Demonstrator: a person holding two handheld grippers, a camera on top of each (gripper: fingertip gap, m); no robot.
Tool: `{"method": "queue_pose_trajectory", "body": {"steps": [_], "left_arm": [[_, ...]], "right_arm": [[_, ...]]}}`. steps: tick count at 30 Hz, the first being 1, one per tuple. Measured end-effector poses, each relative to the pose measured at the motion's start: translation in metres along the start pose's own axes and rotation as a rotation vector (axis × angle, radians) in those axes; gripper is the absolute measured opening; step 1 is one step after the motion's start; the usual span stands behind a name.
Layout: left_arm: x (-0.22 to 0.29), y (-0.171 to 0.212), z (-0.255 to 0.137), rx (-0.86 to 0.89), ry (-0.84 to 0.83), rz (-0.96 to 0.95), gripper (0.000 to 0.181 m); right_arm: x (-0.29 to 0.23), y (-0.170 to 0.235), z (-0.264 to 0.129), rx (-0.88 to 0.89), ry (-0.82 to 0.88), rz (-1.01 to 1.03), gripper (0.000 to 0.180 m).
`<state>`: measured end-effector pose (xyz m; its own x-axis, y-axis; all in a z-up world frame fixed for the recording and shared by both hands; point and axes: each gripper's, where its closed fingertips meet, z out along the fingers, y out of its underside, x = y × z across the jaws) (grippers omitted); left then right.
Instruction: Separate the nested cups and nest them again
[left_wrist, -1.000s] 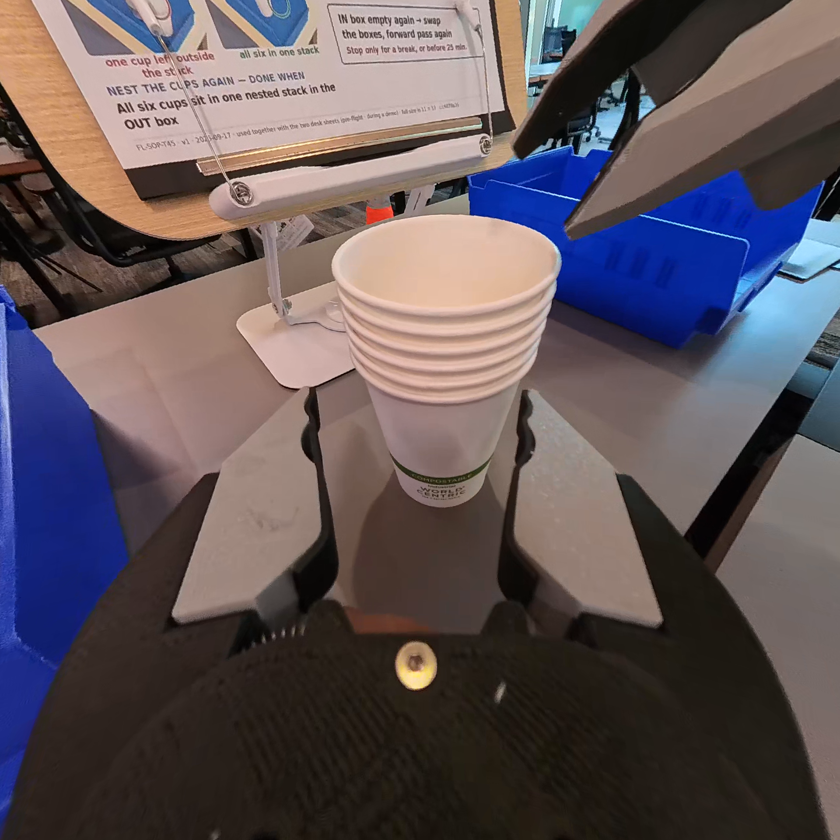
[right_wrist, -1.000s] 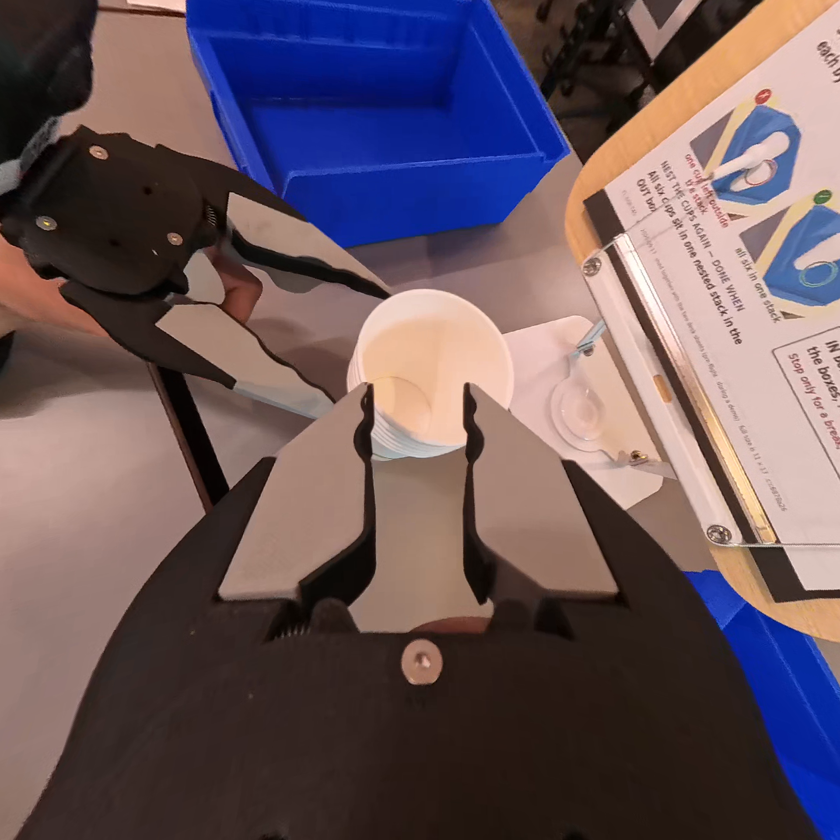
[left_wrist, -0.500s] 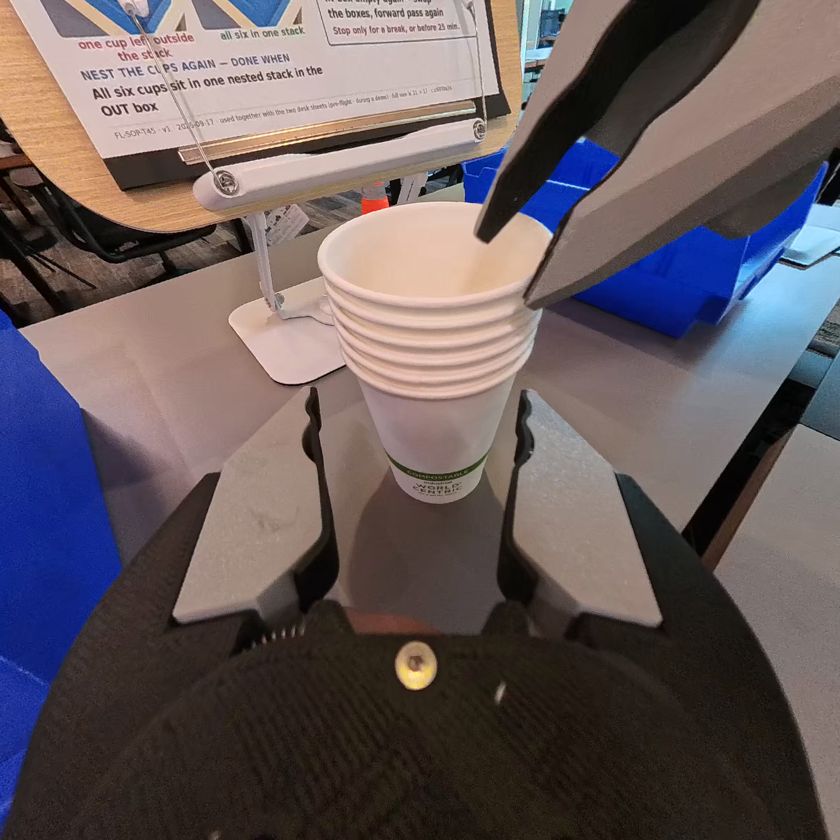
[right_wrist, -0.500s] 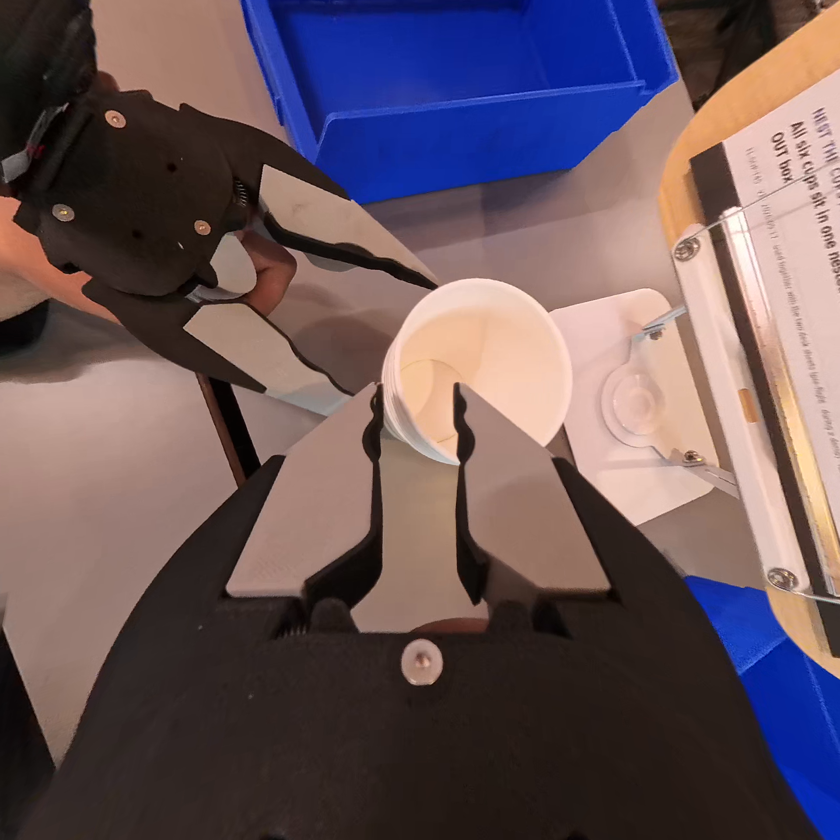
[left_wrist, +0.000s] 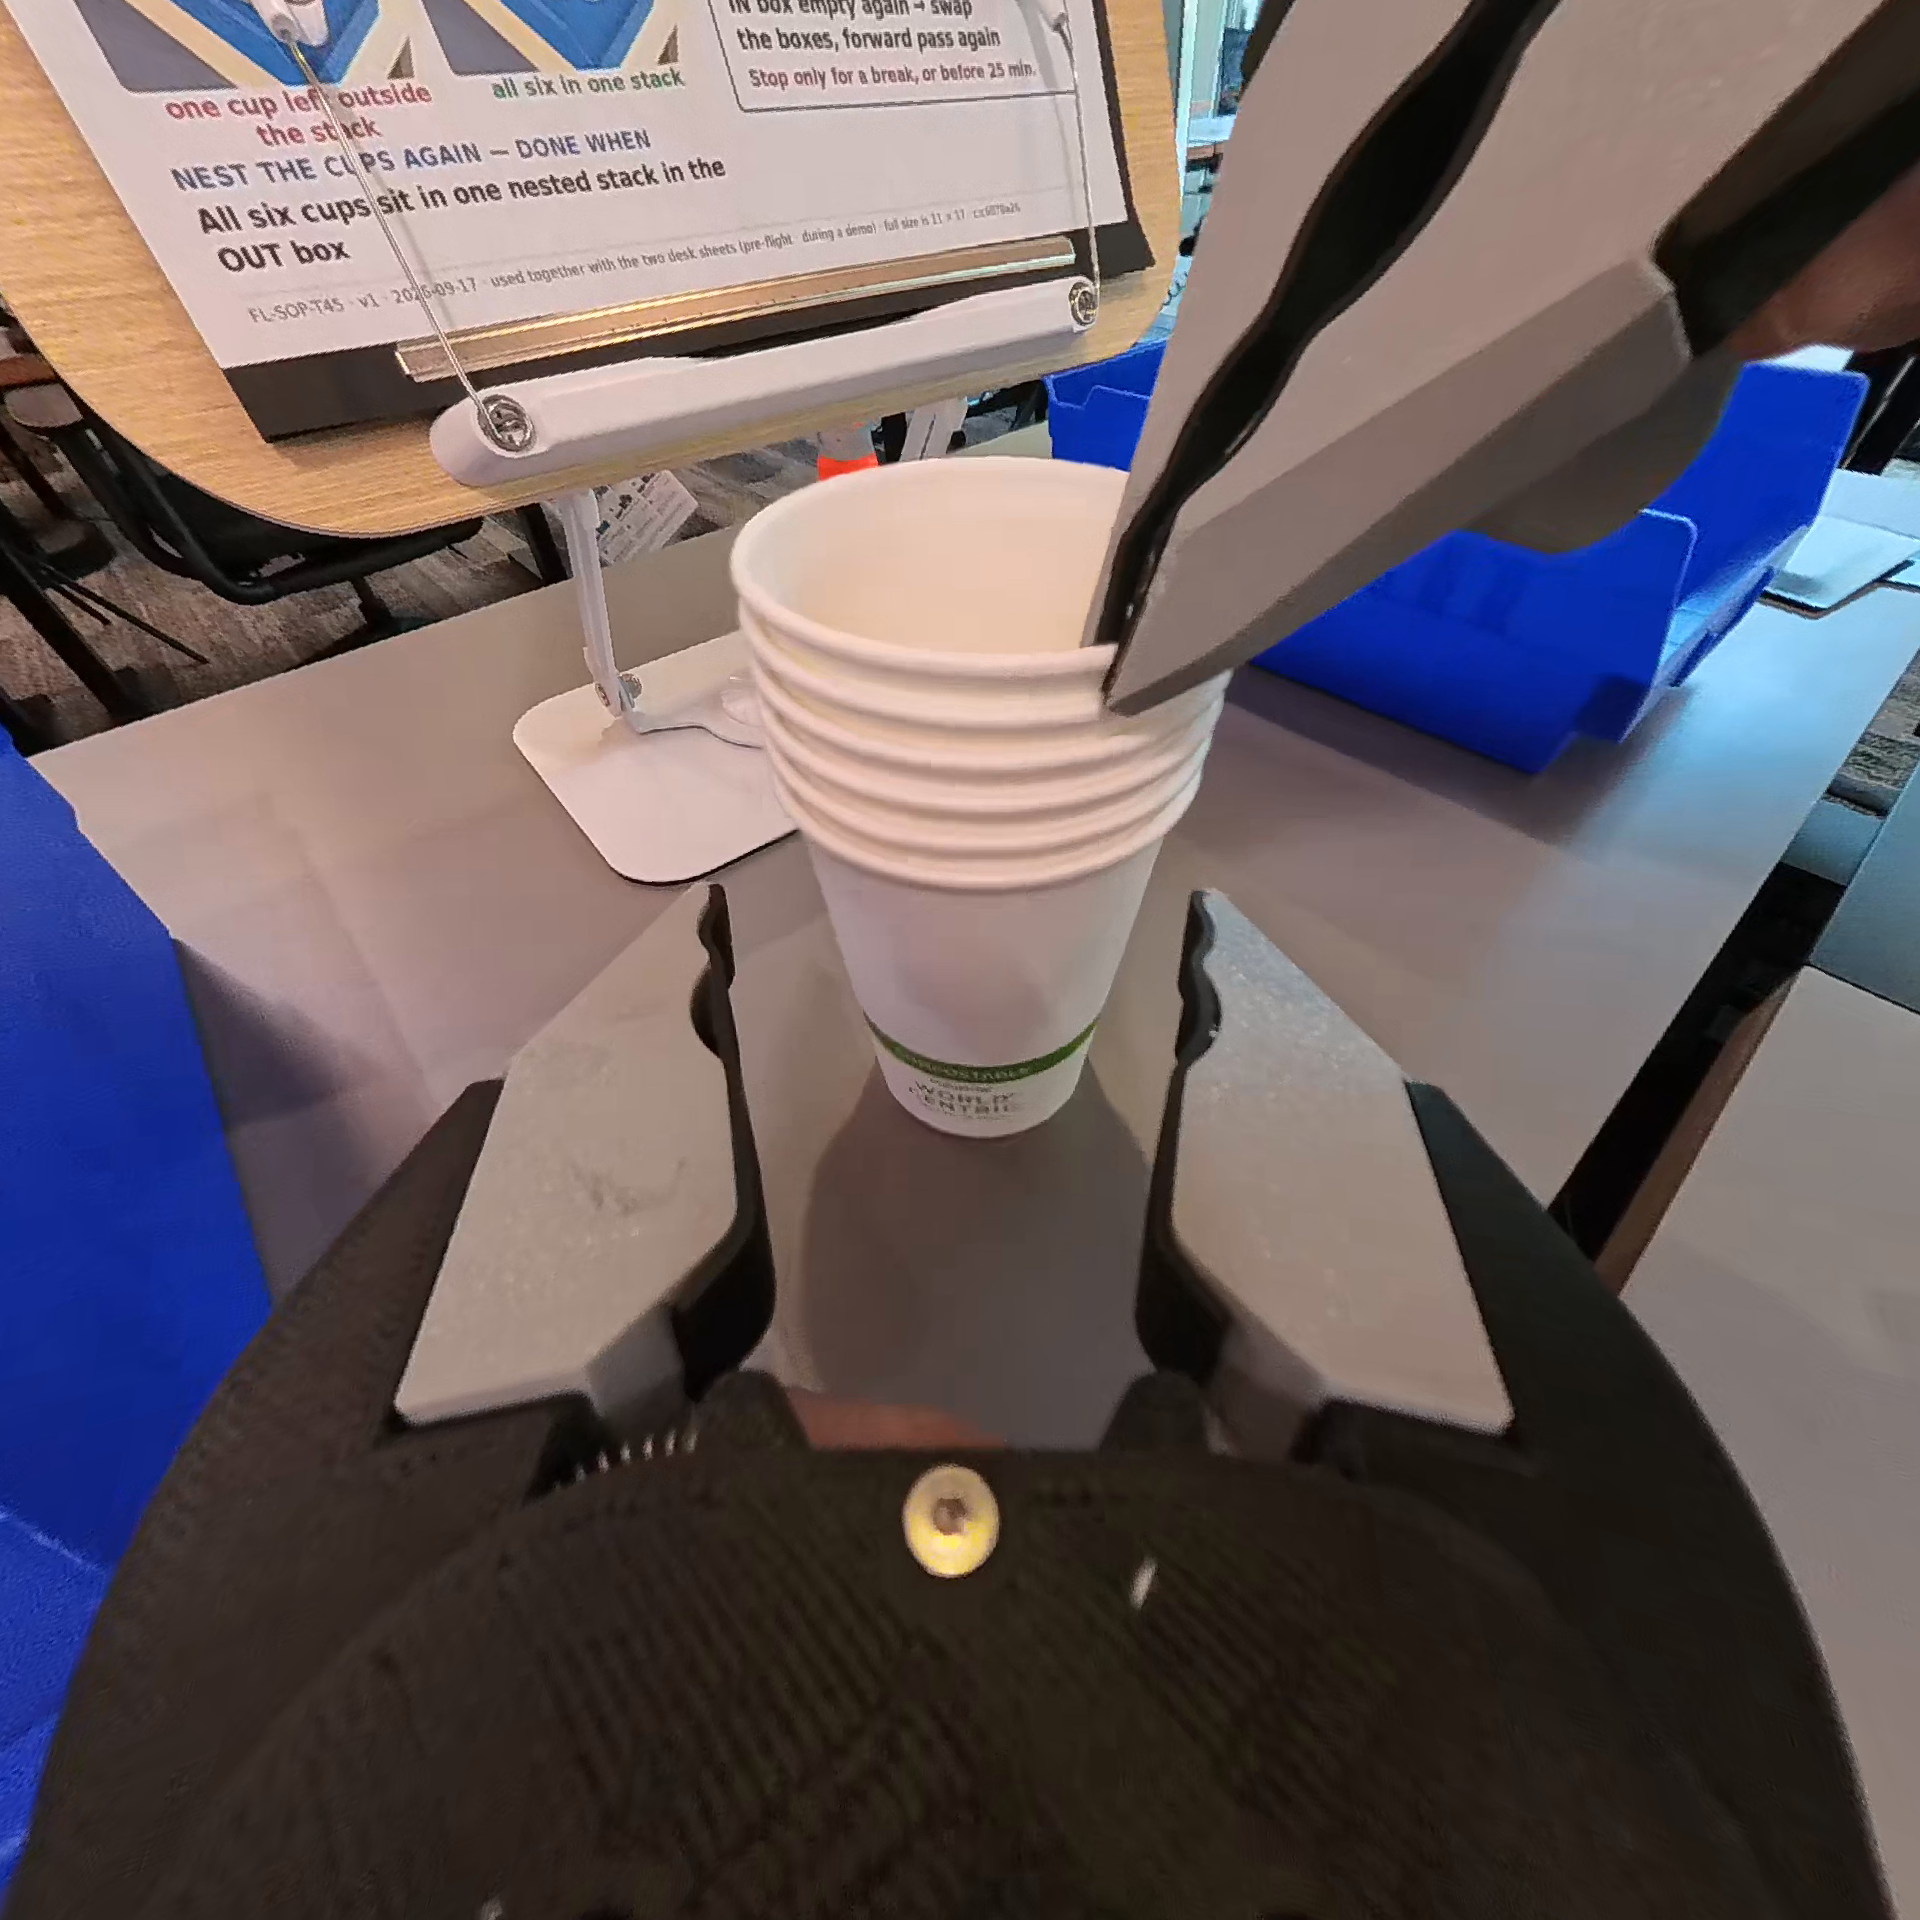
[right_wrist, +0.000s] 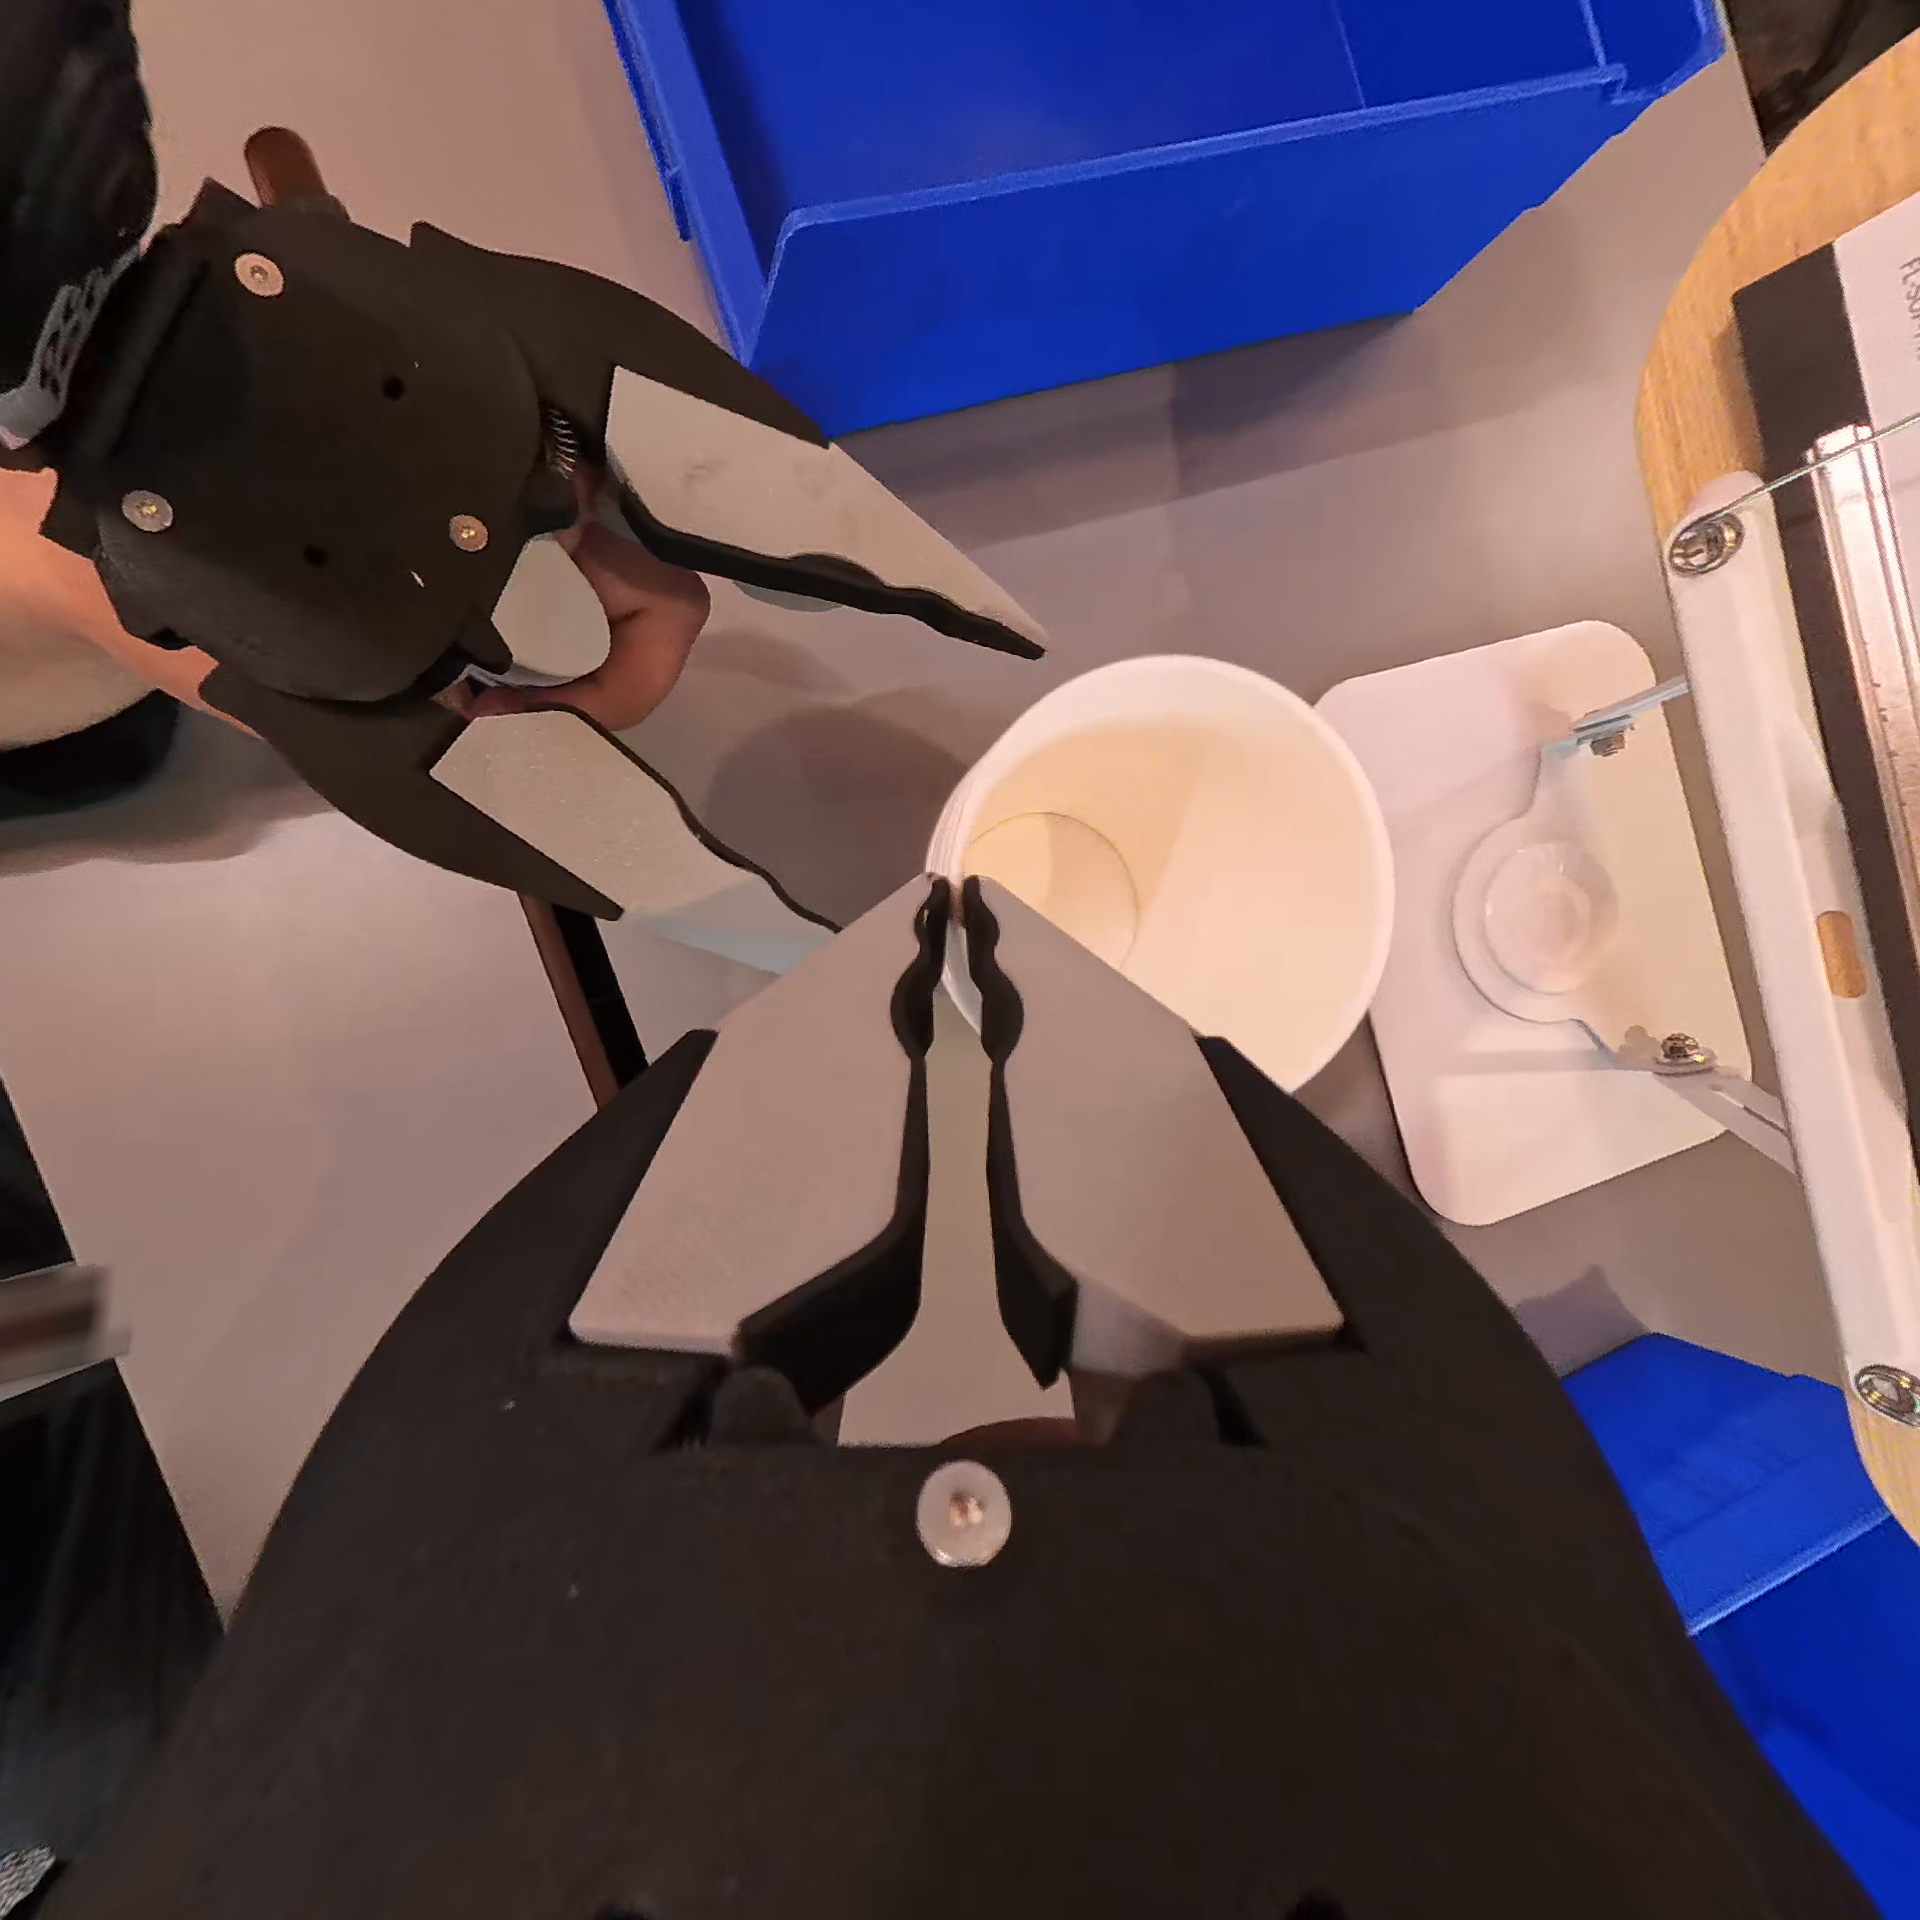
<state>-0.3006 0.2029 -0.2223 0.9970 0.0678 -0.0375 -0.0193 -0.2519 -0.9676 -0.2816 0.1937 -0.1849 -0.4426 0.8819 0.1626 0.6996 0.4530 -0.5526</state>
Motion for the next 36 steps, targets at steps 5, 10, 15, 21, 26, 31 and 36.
{"method": "queue_pose_trajectory", "body": {"steps": [5, 10, 15, 21, 26, 31, 36], "left_arm": [[0.0, 0.0, 0.0, 0.002, 0.002, -0.002, 0.085], [0.001, 0.0, 0.0, 0.0, 0.003, 0.001, 0.085], [0.0, -0.001, -0.001, 0.006, 0.002, -0.002, 0.085], [0.001, -0.001, 0.0, 0.003, 0.005, -0.002, 0.085], [0.001, -0.001, -0.001, 0.005, 0.006, -0.004, 0.085], [0.001, -0.001, -0.001, 0.004, 0.008, -0.005, 0.085], [0.001, 0.0, 0.0, 0.002, 0.009, -0.005, 0.085]], "right_arm": [[0.005, 0.0, -0.003, -0.015, 0.03, -0.006, 0.0], [0.006, -0.003, -0.008, -0.015, 0.038, -0.007, 0.0], [0.007, -0.009, -0.015, -0.005, 0.069, -0.028, 0.0], [0.007, -0.016, -0.022, -0.002, 0.087, -0.042, 0.0], [0.007, -0.019, -0.03, 0.001, 0.101, -0.049, 0.0], [0.008, -0.027, -0.044, 0.022, 0.119, -0.057, 0.0], [0.012, -0.037, -0.066, 0.06, 0.146, -0.061, 0.0]]}}
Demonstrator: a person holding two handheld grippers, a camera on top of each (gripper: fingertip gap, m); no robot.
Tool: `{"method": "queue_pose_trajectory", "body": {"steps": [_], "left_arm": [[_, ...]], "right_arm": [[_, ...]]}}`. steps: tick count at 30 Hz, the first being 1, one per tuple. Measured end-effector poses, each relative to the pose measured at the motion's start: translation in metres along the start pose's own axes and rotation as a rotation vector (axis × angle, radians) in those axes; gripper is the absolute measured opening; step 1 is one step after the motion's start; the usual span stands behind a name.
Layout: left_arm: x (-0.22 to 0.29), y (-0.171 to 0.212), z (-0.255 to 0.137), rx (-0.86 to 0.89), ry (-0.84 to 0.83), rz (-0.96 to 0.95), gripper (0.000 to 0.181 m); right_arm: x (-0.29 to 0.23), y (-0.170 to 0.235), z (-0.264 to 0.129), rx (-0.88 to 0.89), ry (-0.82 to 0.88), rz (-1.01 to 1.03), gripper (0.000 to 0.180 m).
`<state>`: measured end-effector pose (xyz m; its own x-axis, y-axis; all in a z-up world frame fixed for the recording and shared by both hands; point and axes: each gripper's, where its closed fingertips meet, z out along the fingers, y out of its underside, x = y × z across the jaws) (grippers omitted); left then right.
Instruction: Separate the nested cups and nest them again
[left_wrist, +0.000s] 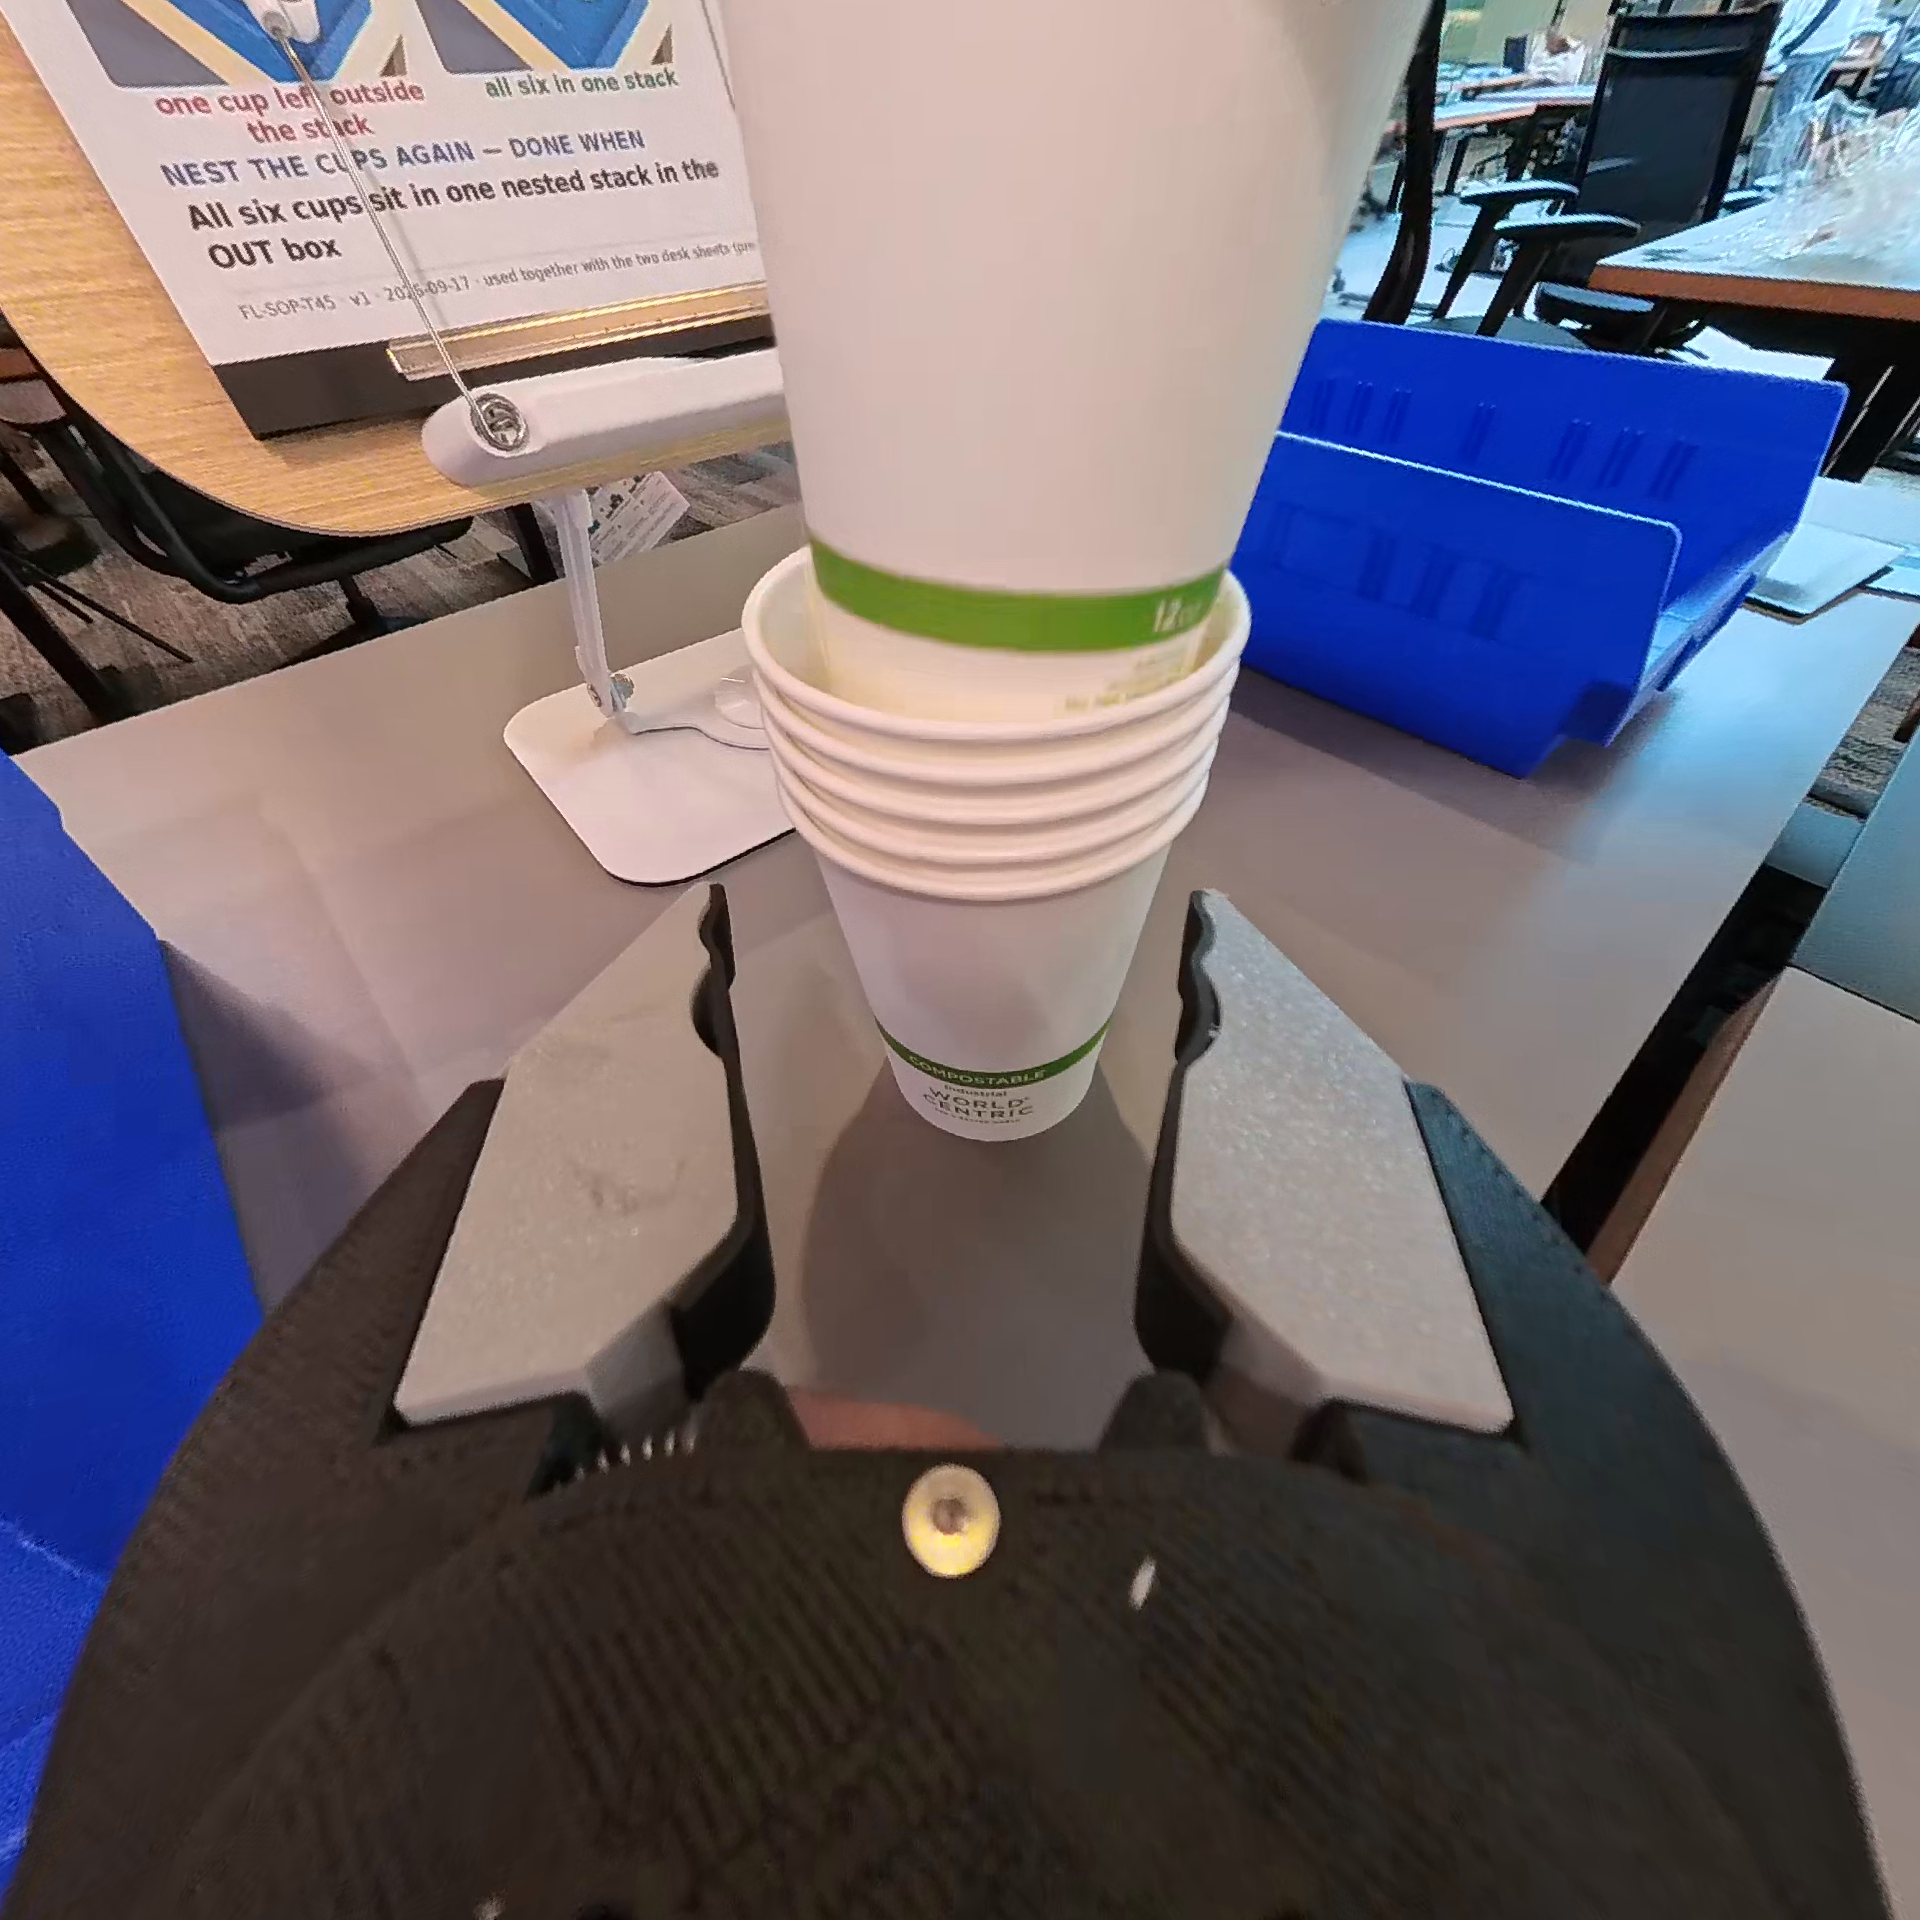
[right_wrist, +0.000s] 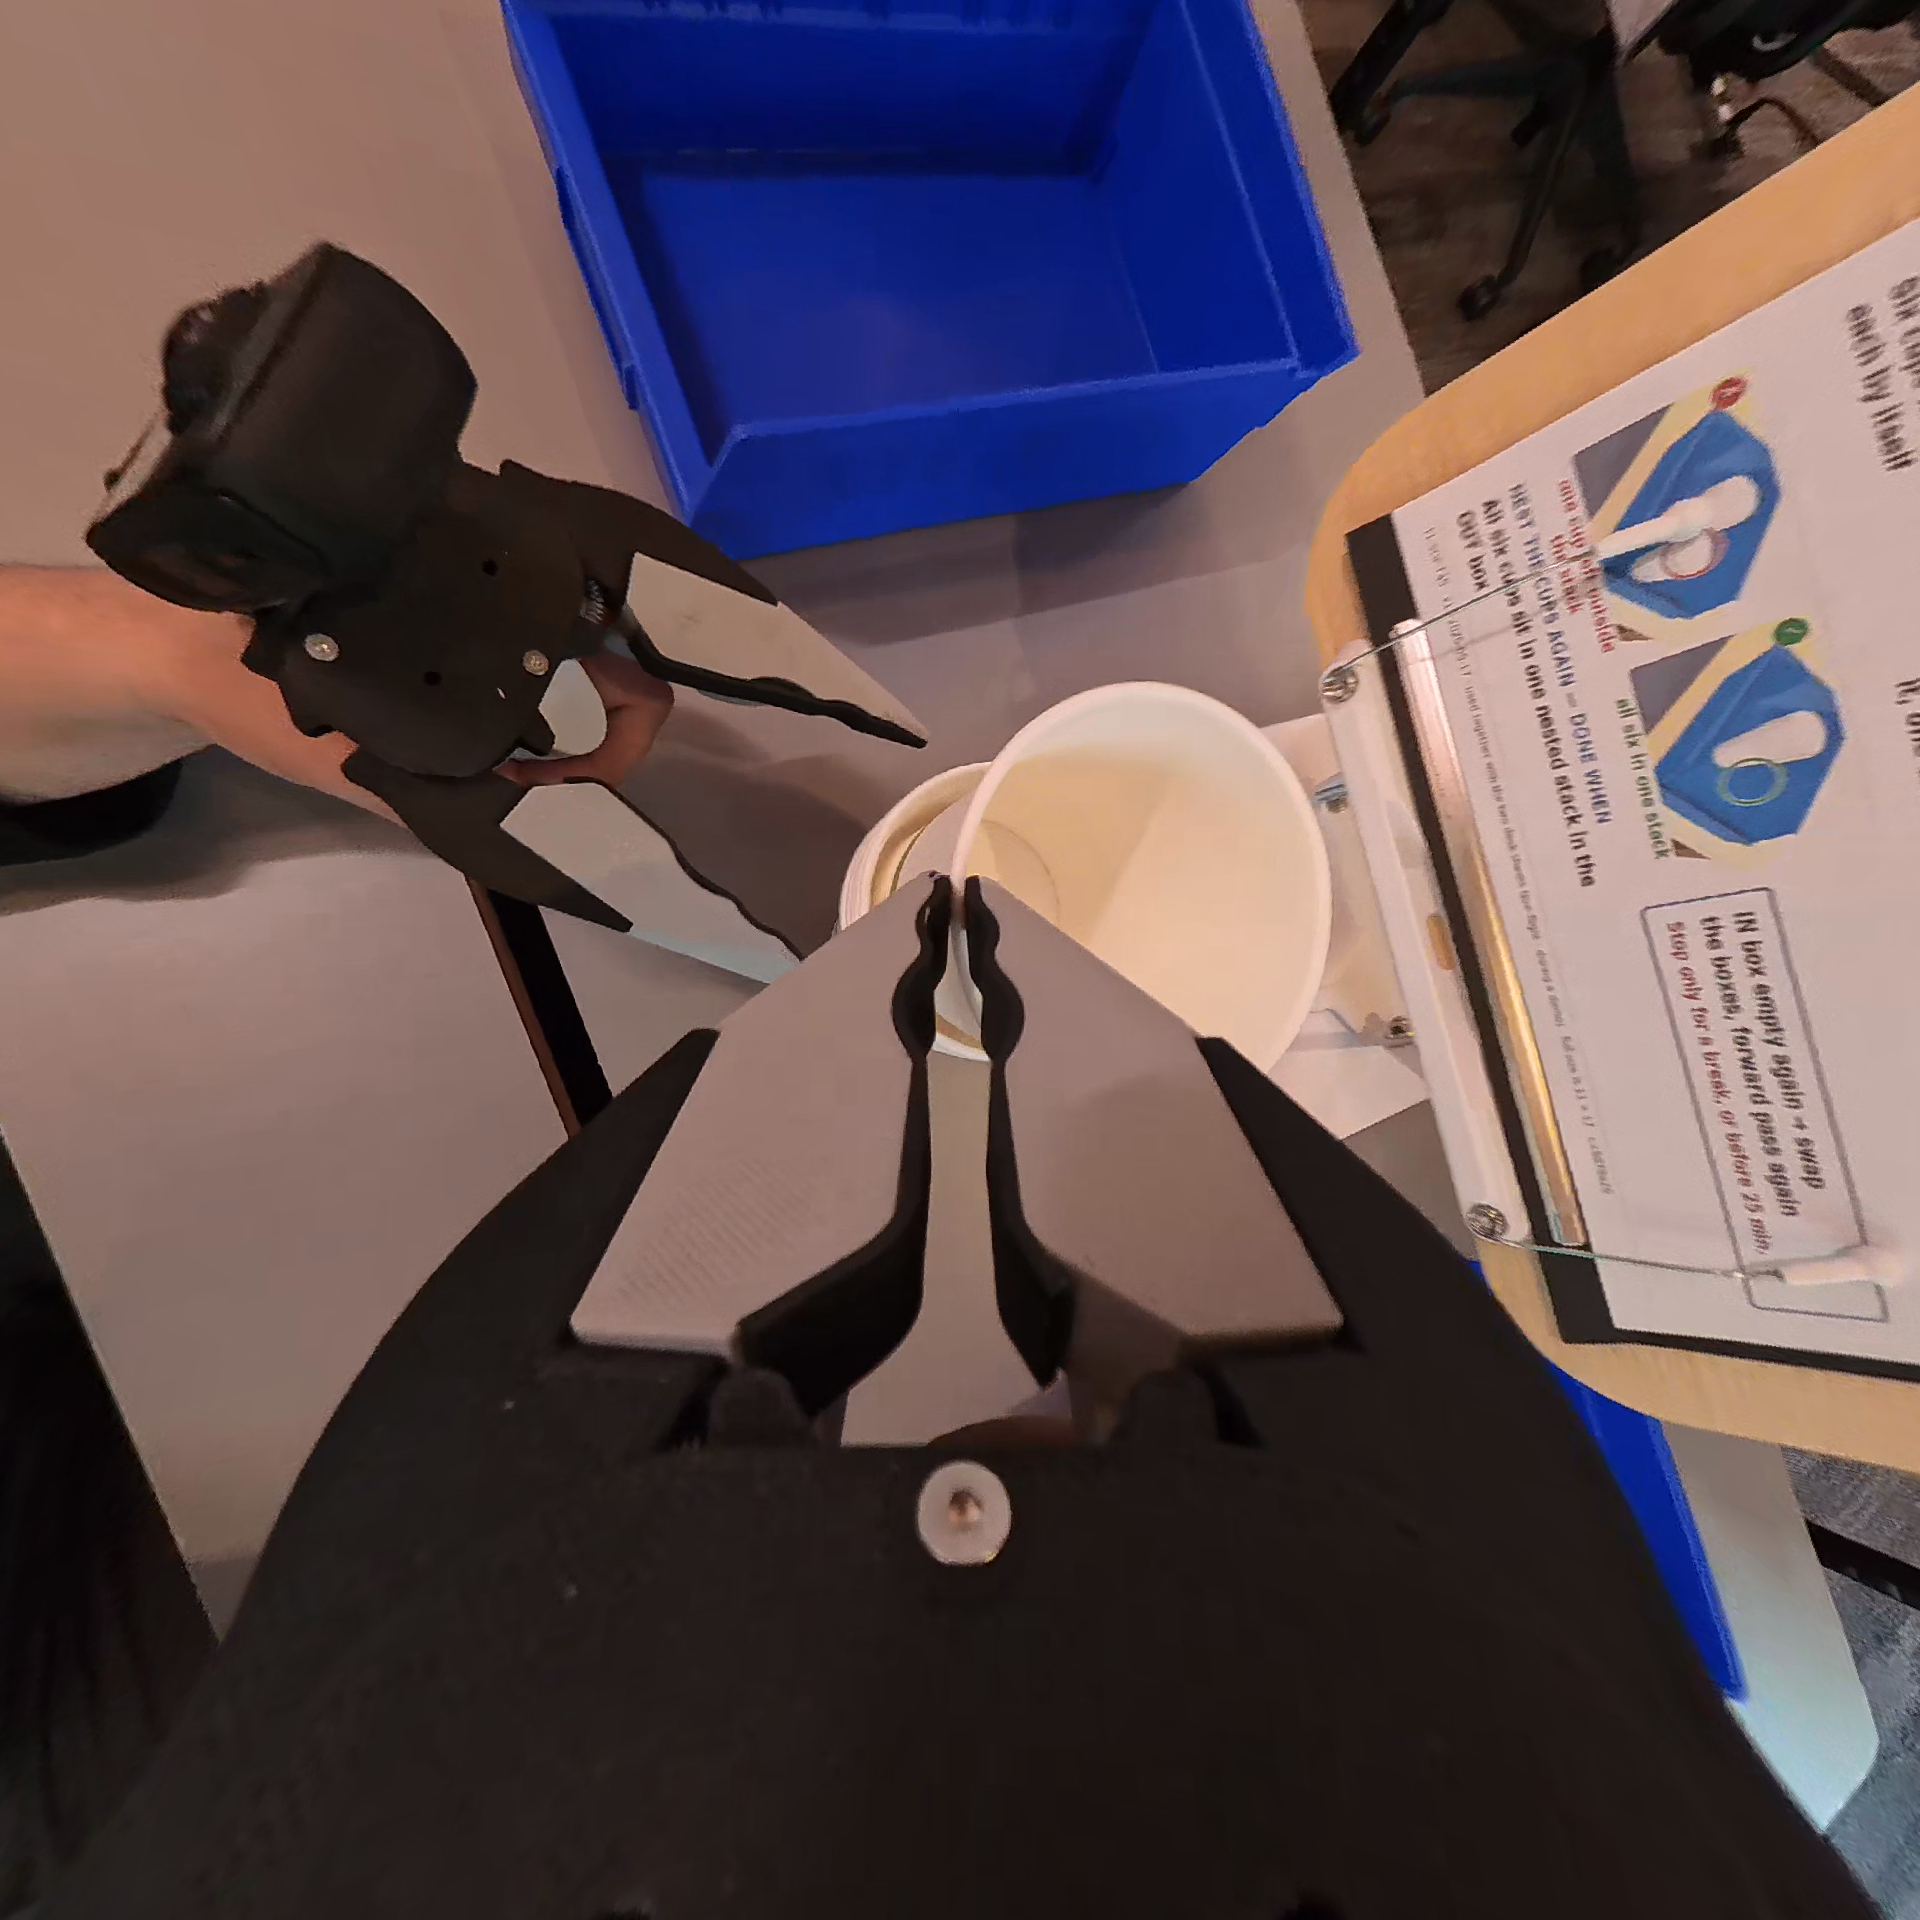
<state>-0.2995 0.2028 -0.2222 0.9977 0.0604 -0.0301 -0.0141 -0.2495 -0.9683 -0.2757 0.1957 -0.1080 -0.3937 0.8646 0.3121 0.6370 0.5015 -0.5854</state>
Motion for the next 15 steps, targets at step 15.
{"method": "queue_pose_trajectory", "body": {"steps": [15], "left_arm": [[0.001, 0.002, 0.001, -0.007, 0.002, 0.001, 0.085]], "right_arm": [[0.087, 0.039, -0.119, 0.085, 0.226, 0.146, 0.0]]}}
